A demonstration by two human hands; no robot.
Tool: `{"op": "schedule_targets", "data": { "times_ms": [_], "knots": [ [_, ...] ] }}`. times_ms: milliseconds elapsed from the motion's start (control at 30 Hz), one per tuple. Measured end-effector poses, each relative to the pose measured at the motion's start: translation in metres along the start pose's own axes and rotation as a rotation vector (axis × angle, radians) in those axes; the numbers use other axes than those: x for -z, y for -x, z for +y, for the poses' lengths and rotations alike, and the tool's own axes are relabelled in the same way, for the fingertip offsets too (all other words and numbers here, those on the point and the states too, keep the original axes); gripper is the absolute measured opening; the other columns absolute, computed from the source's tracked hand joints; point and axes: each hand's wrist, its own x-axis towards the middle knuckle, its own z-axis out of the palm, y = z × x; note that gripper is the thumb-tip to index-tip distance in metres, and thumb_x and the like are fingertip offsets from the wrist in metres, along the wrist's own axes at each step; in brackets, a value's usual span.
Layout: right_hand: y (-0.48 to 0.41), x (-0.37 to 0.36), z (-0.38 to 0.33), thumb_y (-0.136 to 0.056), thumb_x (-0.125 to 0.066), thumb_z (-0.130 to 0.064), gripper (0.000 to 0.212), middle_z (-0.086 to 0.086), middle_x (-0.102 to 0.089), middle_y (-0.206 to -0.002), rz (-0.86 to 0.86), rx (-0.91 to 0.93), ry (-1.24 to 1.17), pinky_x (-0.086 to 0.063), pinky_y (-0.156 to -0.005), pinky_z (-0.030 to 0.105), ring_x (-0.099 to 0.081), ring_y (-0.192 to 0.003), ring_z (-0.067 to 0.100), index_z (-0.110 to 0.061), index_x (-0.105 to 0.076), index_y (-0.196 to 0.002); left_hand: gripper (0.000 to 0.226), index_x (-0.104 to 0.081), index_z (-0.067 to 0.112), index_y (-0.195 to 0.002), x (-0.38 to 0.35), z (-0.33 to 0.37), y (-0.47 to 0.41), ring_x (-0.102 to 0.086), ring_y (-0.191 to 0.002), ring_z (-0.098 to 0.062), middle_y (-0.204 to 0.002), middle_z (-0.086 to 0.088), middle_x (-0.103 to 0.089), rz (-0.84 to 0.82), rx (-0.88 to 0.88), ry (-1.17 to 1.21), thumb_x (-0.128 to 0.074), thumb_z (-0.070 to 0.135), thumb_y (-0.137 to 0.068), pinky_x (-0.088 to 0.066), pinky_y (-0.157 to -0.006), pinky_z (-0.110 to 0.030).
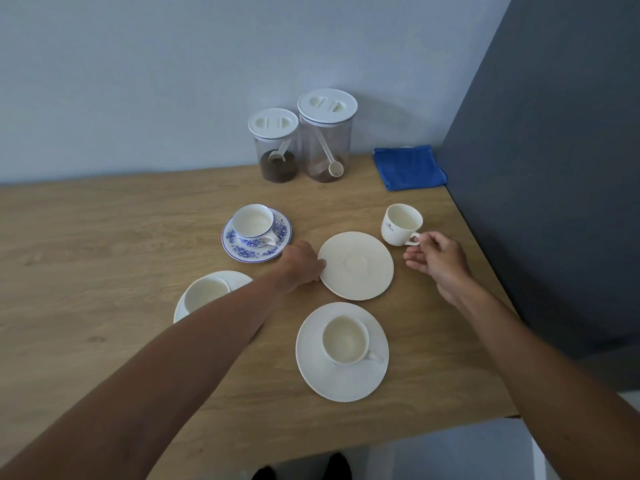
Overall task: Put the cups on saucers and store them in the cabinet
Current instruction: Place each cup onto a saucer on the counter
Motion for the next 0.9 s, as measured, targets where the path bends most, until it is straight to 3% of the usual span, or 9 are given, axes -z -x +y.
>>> {"op": "schedule_targets", "data": {
  "times_ms": [167, 300, 533, 900],
  "knots": [
    [0.009, -0.004, -0.002, -0.104, -0.048, -0.02, 0.021, 0.011, -0.07, -0.099, -0.044, 0.087, 0.004, -0.059, -0.07, 0.024, -0.072, -0.087, 0.017, -0.01, -0.063, -0.115, 0.036, -0.066, 0.0, -0.108, -0.003, 0.004, -0.001, -0.06, -0.114, -0.027, -0.116, -0.014, -0.068, 0.009, 0.005, 0.014, -0.05, 0.03, -0.095, -0.045, -0.101, -0.037],
    [0.019, -0.014, -0.001, -0.104, -0.048, -0.019, 0.019, 0.013, -0.07, -0.095, -0.152, 0.114, 0.027, -0.061, -0.073, 0.027, -0.071, -0.087, 0.019, -0.008, -0.064, -0.106, 0.027, -0.066, 0.006, -0.102, -0.005, 0.005, -0.004, -0.064, -0.103, -0.022, -0.099, -0.008, -0.075, 0.026, 0.006, 0.069, -0.054, 0.028, -0.092, -0.051, -0.09, -0.032],
    [0.026, -0.025, 0.009, -0.104, -0.048, -0.017, 0.02, 0.013, -0.07, -0.089, -0.236, 0.108, 0.089, -0.062, -0.075, 0.033, -0.071, -0.079, 0.016, -0.005, -0.063, -0.107, 0.025, -0.057, 0.017, -0.069, -0.004, 0.008, -0.006, -0.068, -0.097, -0.023, -0.092, -0.009, -0.077, 0.039, -0.028, 0.063, -0.055, 0.026, -0.092, -0.052, -0.09, -0.033],
    [0.032, -0.025, 0.015, -0.103, -0.051, -0.017, 0.015, 0.012, -0.071, -0.088, -0.231, 0.123, 0.131, -0.061, -0.066, 0.034, -0.072, -0.077, 0.019, -0.01, -0.064, -0.099, 0.016, -0.061, 0.013, -0.088, -0.005, 0.006, -0.006, -0.067, -0.092, -0.022, -0.088, -0.007, -0.077, 0.032, -0.003, 0.12, -0.056, 0.028, -0.091, -0.054, -0.085, -0.033]
  ]
}}
